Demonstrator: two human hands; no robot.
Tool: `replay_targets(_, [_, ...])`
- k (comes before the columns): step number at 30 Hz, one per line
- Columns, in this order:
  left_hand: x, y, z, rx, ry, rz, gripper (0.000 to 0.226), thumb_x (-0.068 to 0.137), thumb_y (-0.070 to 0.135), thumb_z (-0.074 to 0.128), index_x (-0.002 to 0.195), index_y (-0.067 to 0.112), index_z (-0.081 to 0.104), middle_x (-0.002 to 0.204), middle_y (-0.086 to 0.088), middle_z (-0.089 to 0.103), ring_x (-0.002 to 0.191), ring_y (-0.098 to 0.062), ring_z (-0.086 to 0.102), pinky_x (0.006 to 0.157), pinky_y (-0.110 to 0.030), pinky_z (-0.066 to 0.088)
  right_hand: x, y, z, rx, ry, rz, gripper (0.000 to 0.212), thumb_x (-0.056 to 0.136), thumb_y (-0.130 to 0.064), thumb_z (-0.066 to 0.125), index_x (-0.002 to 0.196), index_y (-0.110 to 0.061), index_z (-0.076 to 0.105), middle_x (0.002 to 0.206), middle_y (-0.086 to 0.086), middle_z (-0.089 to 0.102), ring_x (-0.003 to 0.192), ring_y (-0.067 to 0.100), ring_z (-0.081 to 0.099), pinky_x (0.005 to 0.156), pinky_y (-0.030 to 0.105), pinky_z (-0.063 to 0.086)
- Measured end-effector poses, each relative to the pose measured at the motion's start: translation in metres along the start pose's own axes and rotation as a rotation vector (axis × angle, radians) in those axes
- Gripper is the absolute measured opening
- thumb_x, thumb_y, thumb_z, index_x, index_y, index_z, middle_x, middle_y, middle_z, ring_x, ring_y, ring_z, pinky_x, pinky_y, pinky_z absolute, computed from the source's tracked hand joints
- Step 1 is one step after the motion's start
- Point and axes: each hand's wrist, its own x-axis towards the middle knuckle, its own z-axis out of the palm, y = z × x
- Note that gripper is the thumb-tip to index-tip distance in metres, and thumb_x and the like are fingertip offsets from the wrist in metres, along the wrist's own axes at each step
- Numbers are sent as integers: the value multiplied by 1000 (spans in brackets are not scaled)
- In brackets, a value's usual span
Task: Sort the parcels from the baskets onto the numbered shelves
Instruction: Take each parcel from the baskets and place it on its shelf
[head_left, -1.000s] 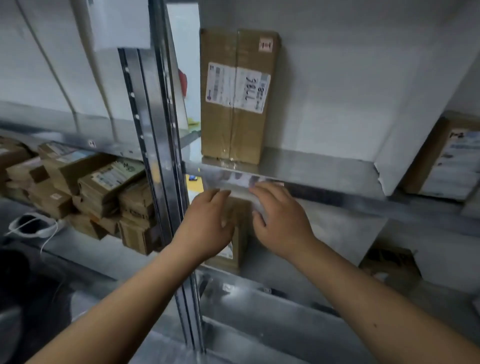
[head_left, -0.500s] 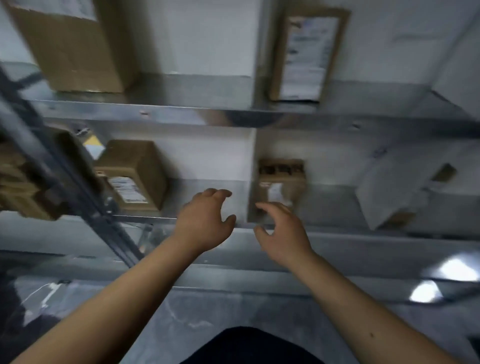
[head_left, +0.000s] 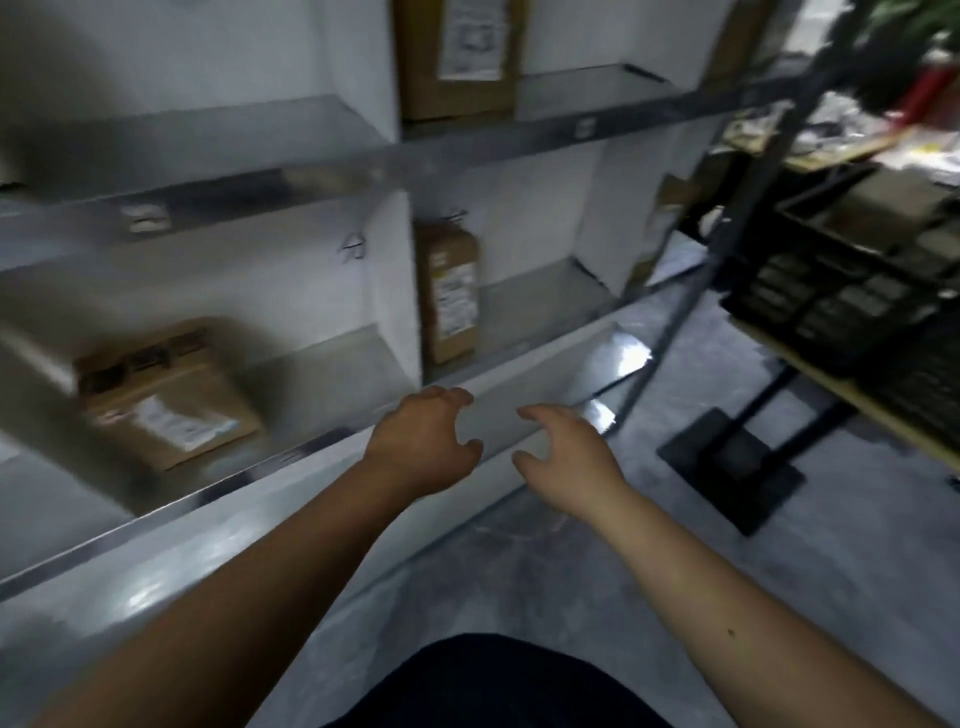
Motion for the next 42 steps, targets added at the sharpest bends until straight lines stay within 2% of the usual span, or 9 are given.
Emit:
replay_targets(6, [73, 108, 36, -12, -80, 208, 72, 88, 55, 69, 152, 29, 50, 151, -1, 52, 137, -25, 51, 112, -43, 46, -8, 87, -82, 9, 194, 163, 57, 88, -27, 75, 143, -21, 61, 145, 2, 56, 134, 22, 54, 110, 31, 44])
replay_targets(9, [98, 155, 56, -30, -121, 291, 65, 89, 47, 73, 148, 26, 54, 149, -4, 54, 135, -27, 54, 110, -41, 47, -13, 120, -113, 50, 271, 247, 53, 90, -25, 75, 141, -22, 62, 143, 2, 54, 128, 22, 55, 101, 23, 41])
replay_targets(13, [131, 207, 81, -42, -180, 417, 65, 84, 53, 71, 141, 25, 60, 141, -6, 59, 130, -28, 58, 108, -43, 49, -16, 162, -145, 101, 376, 360, 55, 93, -29, 75, 145, -23, 58, 149, -1, 48, 133, 18, 51, 103, 22, 38])
replay_targets(16, [159, 245, 96, -37, -209, 480, 66, 87, 50, 73, 146, 27, 56, 147, -3, 56, 133, -26, 56, 109, -44, 49, -11, 193, -169, 71, 411, 430, 57, 94, -31, 74, 147, -23, 56, 153, -1, 46, 136, 19, 50, 105, 24, 40])
replay_targets(20, [207, 290, 115, -4, -251, 574, 64, 90, 48, 73, 147, 28, 54, 147, 0, 54, 132, -24, 56, 109, -41, 49, 7, 235, -204, 74, 450, 527, 58, 92, -33, 75, 147, -24, 56, 151, -1, 46, 136, 21, 50, 112, 36, 44])
replay_targets(26, [304, 369, 135, -3, -285, 693, 60, 91, 46, 71, 146, 27, 55, 147, -1, 53, 134, -23, 52, 107, -41, 49, 56, 308, -258, 86, 486, 662, 60, 91, -36, 77, 146, -27, 57, 147, -2, 48, 132, 19, 51, 107, 30, 43])
replay_targets(32, [404, 443, 145, -19, -270, 760, 58, 90, 44, 72, 144, 26, 58, 143, 0, 54, 130, -22, 54, 106, -41, 50, 116, 362, -318, 136, 569, 676, 54, 91, -32, 78, 142, -29, 59, 148, -3, 49, 131, 16, 54, 103, 26, 45])
replay_targets(37, [470, 494, 143, -9, -269, 777, 56, 91, 44, 72, 142, 25, 58, 137, -2, 55, 123, -23, 56, 103, -42, 52, 154, 393, -365, 143, 543, 661, 59, 93, -31, 76, 148, -28, 55, 154, -4, 43, 136, 18, 49, 111, 35, 46])
replay_targets(42, [532, 539, 146, -49, -258, 789, 55, 89, 45, 72, 140, 26, 61, 134, 1, 57, 120, -22, 58, 100, -42, 53, 196, 430, -413, 130, 552, 595, 60, 93, -34, 75, 149, -30, 53, 152, -6, 45, 138, 15, 47, 111, 28, 41])
